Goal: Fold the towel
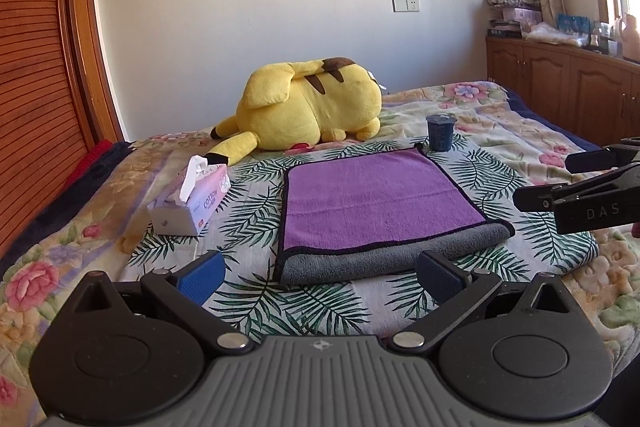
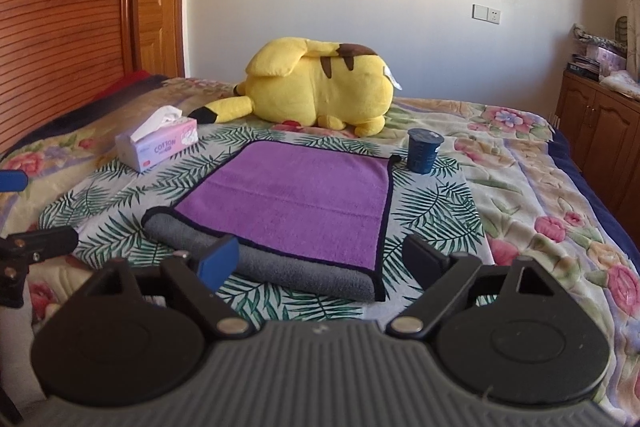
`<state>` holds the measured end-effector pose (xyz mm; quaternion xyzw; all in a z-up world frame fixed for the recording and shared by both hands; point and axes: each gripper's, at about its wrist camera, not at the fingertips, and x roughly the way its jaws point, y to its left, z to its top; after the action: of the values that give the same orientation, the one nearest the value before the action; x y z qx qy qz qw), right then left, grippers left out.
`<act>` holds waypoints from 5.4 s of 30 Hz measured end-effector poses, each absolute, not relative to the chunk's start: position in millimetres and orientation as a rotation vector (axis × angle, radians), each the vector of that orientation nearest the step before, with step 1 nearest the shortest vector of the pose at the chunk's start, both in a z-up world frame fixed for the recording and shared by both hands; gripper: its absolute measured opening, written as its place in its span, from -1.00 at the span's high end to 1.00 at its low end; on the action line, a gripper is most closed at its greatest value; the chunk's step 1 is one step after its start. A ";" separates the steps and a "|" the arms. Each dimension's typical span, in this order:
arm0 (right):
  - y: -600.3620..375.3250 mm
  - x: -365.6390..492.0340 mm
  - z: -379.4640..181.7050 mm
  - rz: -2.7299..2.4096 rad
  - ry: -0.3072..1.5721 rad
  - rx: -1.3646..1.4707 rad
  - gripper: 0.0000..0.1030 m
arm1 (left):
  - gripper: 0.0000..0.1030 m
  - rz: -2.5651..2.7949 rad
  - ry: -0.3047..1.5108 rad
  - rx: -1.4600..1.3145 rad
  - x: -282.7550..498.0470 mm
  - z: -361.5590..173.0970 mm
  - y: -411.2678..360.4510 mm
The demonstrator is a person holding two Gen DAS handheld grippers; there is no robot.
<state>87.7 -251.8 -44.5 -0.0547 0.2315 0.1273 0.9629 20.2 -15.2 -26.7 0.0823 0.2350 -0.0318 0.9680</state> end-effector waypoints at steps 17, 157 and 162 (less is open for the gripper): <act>-252.6 125.0 -59.9 0.326 0.593 -0.170 -0.64 | -0.58 -0.109 0.552 0.158 55.8 -32.1 -11.4; -292.4 234.9 -70.3 0.414 0.580 -0.060 0.93 | 1.00 -0.225 0.504 0.062 193.5 -39.9 23.8; -292.5 239.5 -71.0 0.411 0.568 -0.066 0.93 | 1.00 -0.227 0.501 0.063 198.2 -39.3 24.9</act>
<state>239.5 -292.5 -71.0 -0.0326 0.2783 0.2014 0.9386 198.2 24.9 -39.3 0.0310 0.2473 -0.1122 0.9619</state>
